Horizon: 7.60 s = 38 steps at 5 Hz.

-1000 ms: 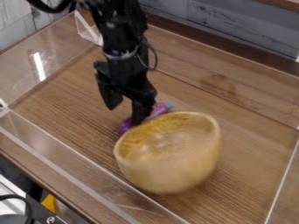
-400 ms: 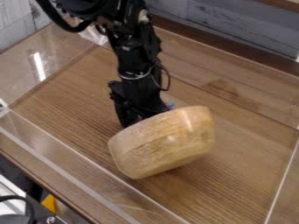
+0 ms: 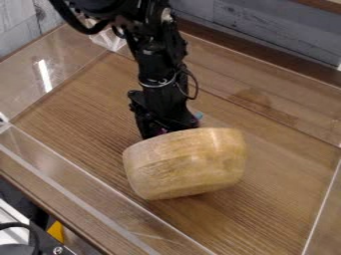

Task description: Put the purple eggplant in the brown bowl

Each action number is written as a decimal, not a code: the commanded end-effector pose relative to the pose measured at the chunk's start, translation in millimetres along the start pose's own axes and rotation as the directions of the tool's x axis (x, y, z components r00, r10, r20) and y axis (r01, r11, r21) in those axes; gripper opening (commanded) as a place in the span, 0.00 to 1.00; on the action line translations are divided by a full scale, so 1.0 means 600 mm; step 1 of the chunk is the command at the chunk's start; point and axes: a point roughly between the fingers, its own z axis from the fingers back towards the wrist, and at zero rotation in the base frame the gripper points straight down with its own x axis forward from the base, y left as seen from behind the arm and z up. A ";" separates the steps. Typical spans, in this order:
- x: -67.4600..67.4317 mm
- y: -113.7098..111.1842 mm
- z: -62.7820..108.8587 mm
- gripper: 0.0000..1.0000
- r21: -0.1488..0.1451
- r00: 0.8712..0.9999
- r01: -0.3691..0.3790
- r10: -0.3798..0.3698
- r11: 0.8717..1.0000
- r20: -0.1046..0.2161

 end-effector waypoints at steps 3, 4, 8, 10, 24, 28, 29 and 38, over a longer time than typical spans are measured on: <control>-0.013 0.038 0.002 0.00 0.025 0.998 0.062 -0.062 0.998 0.030; -0.004 0.040 0.005 0.00 0.043 0.999 0.007 -0.009 0.999 0.035; 0.018 0.091 0.026 0.00 0.098 0.996 -0.059 0.052 0.993 0.067; 0.017 0.104 0.044 0.00 0.102 0.983 -0.163 0.153 0.981 0.097; -0.036 -0.193 0.063 0.00 -0.027 0.997 0.048 -0.046 0.999 0.064; -0.036 -0.201 0.071 1.00 -0.034 0.995 0.040 -0.037 0.999 0.090; -0.028 -0.205 0.053 1.00 -0.033 0.993 0.080 -0.077 0.996 0.091; -0.039 -0.261 0.011 0.00 -0.016 0.996 -0.010 0.011 1.000 0.089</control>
